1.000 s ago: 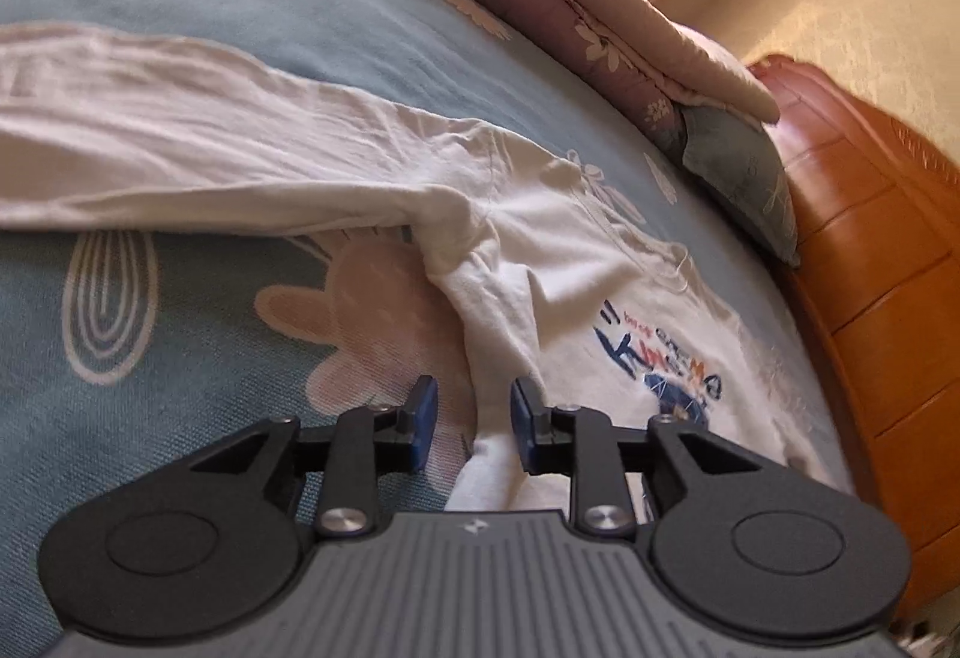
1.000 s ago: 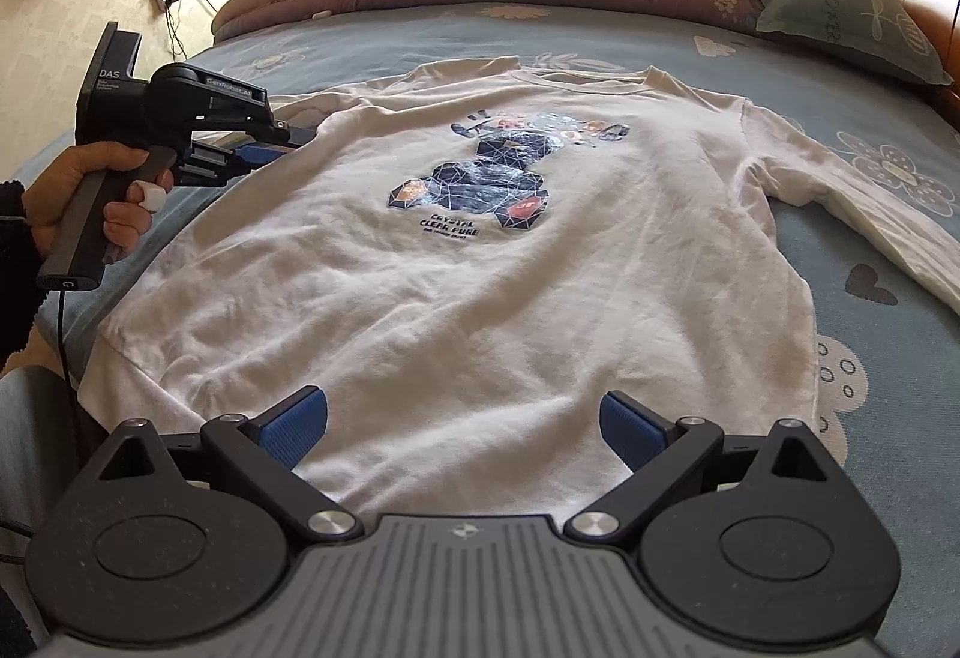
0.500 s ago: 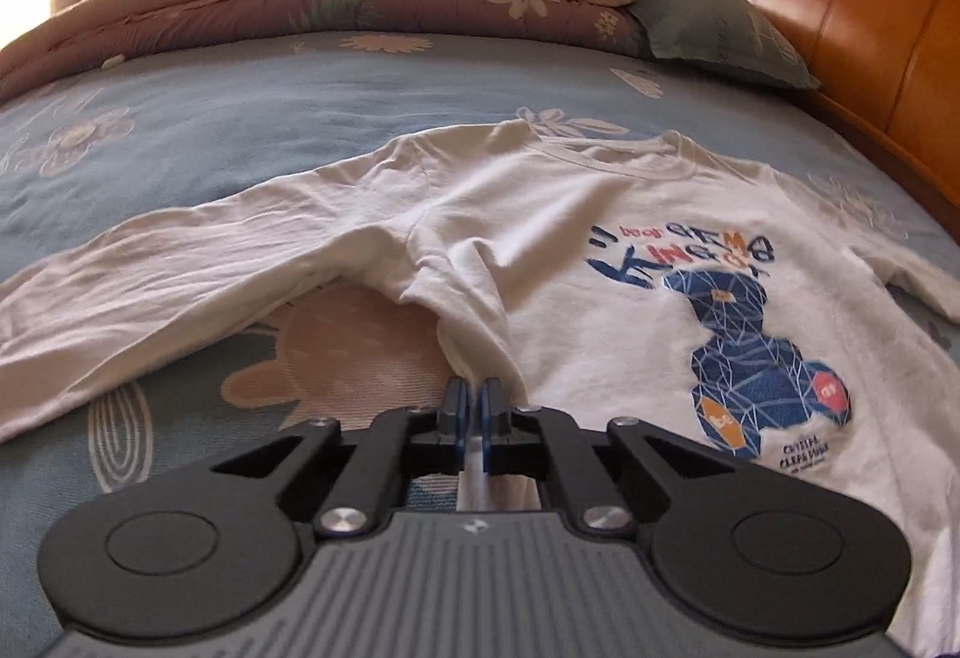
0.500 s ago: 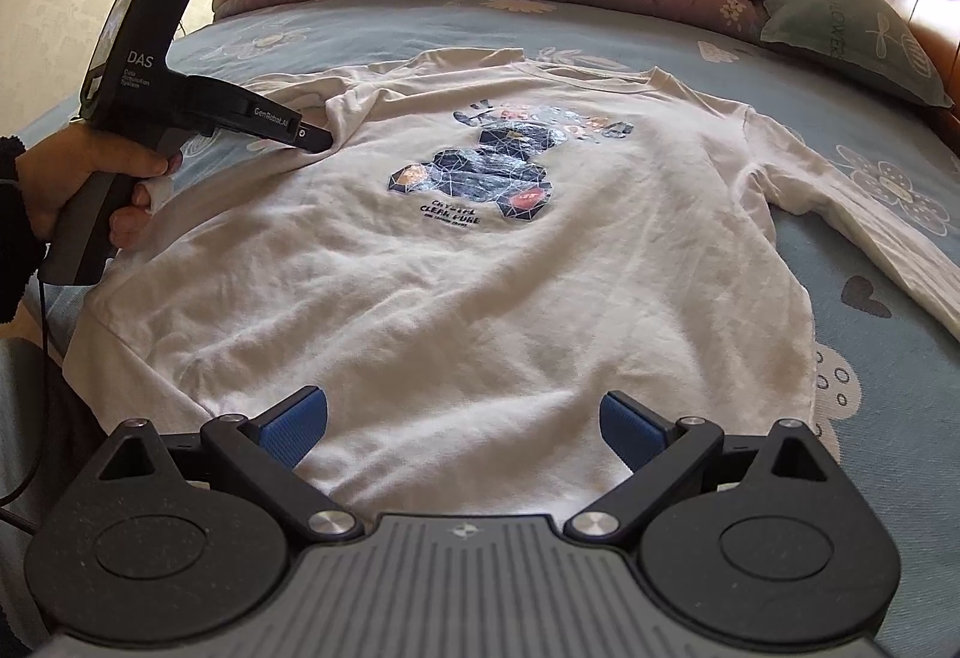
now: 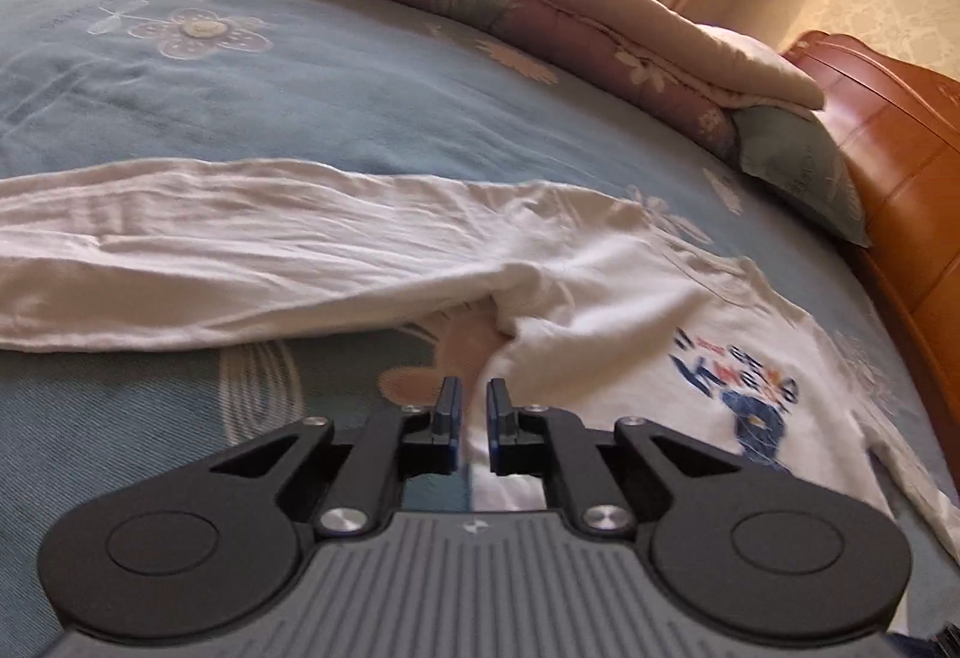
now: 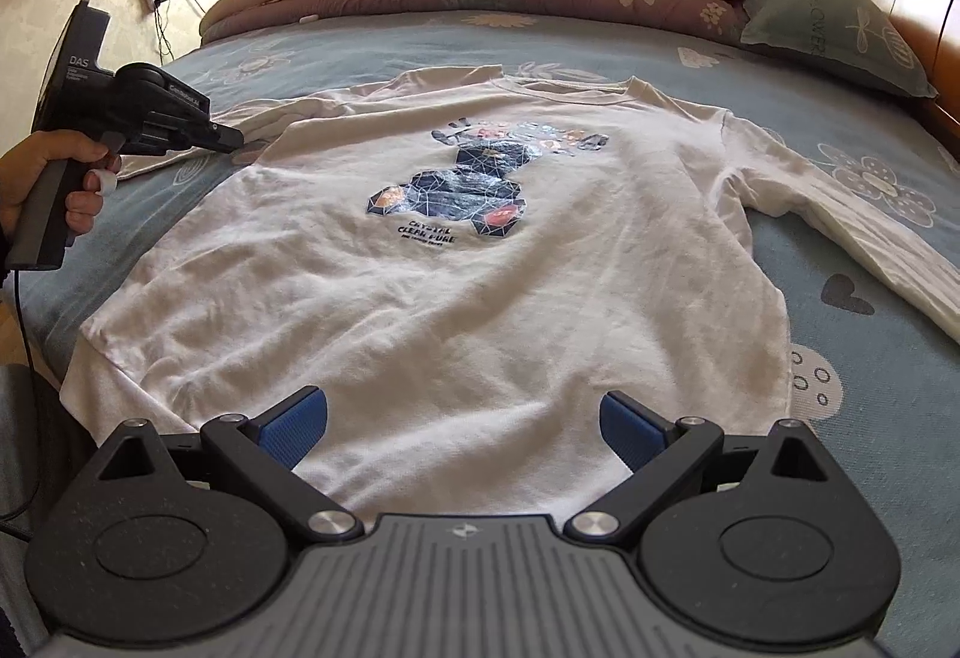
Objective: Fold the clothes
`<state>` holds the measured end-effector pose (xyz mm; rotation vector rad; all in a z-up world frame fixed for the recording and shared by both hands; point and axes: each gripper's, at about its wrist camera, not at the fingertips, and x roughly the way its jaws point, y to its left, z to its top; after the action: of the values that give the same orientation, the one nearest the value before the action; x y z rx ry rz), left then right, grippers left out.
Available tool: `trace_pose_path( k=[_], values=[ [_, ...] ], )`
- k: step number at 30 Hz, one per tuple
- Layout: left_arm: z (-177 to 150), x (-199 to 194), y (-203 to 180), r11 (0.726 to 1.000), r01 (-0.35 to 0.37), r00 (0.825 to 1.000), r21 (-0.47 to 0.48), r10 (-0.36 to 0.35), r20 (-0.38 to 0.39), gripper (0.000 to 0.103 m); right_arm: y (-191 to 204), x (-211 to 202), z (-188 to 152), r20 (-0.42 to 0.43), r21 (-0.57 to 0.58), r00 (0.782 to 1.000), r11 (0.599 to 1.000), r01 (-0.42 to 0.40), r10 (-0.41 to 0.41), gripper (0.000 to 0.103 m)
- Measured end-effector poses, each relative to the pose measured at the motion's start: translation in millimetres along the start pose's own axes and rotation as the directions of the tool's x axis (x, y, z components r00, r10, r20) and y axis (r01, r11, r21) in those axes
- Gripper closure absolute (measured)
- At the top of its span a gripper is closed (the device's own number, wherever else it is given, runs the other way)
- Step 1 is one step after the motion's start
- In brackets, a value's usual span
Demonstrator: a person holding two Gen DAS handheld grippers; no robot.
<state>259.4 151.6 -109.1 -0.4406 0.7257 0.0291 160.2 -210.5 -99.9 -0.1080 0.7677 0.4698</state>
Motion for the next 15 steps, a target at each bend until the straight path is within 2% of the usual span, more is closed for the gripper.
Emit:
trace_pose_path(
  k=[3,4,6,9,10,12,15],
  values=[
    [-14,2,-11,0.995,0.099,0.989,-0.016,-0.1,-0.113,0.086,0,-2,1,0.004,0.005,1.0,1.0,-0.001,0.001,0.003],
    [-21,5,-11,0.993,0.113,0.979,-0.043,-0.119,-0.165,0.084,0,-3,1,0.006,0.004,1.0,1.0,-0.001,0.001,0.003],
    [-30,7,-6,0.993,0.105,0.973,-0.053,-0.113,-0.199,0.084,0,-5,1,0.008,0.005,1.0,1.0,0.003,-0.003,0.003],
    [-24,-10,-8,0.999,-0.048,0.987,0.018,0.05,-0.156,0.091,-4,-12,1,0.015,0.014,1.0,1.0,0.02,-0.02,0.003],
    [-22,-16,-9,0.994,-0.101,0.985,0.041,0.105,-0.138,0.087,-6,-15,1,0.021,0.02,0.999,0.999,0.031,-0.031,0.003],
    [-20,-29,-15,0.995,-0.071,0.988,0.075,0.08,-0.135,0.082,-13,-21,0,0.034,0.043,0.999,0.998,0.038,-0.04,0.003],
    [-30,-46,-24,0.998,0.032,0.983,0.048,-0.023,-0.181,0.072,-22,-29,-1,0.054,0.084,0.998,0.996,0.038,-0.043,0.003]
  ],
)
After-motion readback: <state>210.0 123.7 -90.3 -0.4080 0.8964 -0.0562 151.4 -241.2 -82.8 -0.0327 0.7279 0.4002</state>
